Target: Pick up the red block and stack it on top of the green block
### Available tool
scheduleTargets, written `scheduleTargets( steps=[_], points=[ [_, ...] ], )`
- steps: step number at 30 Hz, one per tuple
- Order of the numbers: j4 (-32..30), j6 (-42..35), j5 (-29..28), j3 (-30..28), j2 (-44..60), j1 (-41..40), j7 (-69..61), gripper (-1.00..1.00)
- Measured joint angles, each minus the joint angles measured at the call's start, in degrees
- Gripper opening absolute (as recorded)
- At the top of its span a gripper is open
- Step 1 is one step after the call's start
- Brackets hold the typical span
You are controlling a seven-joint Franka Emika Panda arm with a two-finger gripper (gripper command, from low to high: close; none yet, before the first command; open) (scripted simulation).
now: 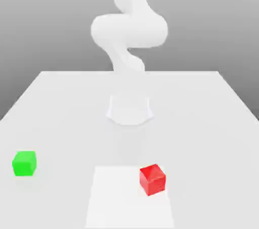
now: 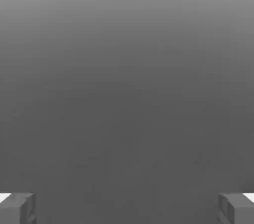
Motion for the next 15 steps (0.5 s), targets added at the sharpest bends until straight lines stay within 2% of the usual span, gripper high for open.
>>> scheduleTargets(
  steps=[15],
  points=[
    [-19.0, 19.3, -1.9, 1.9, 32.2, 3.8, -9.5, 0.00]
  ],
)
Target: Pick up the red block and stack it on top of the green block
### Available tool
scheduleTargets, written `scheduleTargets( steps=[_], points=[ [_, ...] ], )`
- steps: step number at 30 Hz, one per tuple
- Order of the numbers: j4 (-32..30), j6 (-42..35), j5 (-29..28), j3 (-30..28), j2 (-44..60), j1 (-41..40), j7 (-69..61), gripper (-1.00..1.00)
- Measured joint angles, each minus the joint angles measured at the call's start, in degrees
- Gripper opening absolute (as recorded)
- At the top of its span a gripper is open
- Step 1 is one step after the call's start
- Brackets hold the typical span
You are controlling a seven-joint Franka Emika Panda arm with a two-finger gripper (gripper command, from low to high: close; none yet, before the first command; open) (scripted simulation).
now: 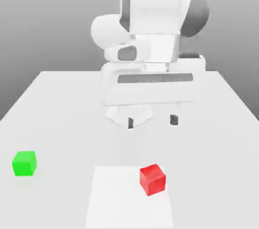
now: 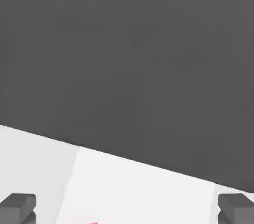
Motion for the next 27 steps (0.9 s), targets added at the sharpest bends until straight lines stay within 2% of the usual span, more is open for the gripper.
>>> scheduleTargets(
  steps=[4, 10, 11, 18, 24, 27],
  points=[
    [-4.6, 5.1, 2.0, 0.9, 8.2, 1.1, -4.1, 0.00],
    [-4.0, 15.4, 1.6, 0.0, 20.6, 2.0, -4.3, 0.00],
    [-3.8, 16.9, 1.1, -0.7, 22.4, 2.6, -3.9, -1.00],
    [-3.7, 17.1, 0.9, -0.7, 22.6, 2.6, -3.8, -1.00],
    [-5.3, 7.7, 2.8, 0.7, 11.6, 1.6, -5.2, -1.00],
    [-4.9, 5.2, 2.4, -1.4, 9.6, -2.0, -10.0, -1.00]
  ],
)
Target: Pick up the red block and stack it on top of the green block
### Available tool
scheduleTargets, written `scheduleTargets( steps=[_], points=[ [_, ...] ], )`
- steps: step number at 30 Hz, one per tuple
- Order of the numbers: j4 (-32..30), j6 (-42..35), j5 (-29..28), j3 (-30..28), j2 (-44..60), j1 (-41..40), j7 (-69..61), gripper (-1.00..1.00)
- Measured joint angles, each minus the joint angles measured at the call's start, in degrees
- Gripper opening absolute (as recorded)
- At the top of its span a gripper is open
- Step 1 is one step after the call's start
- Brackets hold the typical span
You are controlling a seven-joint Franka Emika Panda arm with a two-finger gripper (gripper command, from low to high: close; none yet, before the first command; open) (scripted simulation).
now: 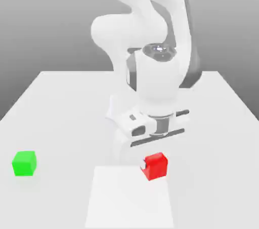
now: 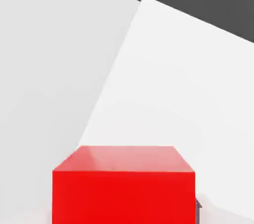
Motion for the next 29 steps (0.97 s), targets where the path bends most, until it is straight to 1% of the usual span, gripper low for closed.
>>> scheduleTargets(
  steps=[7, 16, 20, 21, 22, 24, 26, 27, 29],
  points=[
    [2.3, -2.9, -0.2, -4.7, -0.6, -11.0, -17.0, -1.00],
    [5.4, -6.4, -0.2, -19.8, -0.9, -15.6, -39.5, -1.00],
    [6.8, -7.8, -0.3, -26.2, -1.0, -20.6, -49.4, -1.00],
    [7.0, -7.1, 0.9, -26.4, 0.1, -23.3, -51.4, -1.00],
    [7.2, -5.8, 2.5, -25.7, 1.7, -24.3, -53.1, -1.00],
    [7.5, -2.5, 6.4, -23.5, 5.6, -24.1, -56.4, -1.00],
    [7.8, 1.0, 10.8, -20.9, 9.7, -25.7, -59.6, -1.00],
    [7.8, 1.9, 11.7, -20.1, 10.8, -26.4, -60.3, 1.00],
    [7.8, 1.9, 11.7, -20.1, 10.8, -26.4, -60.3, 1.00]
  ],
)
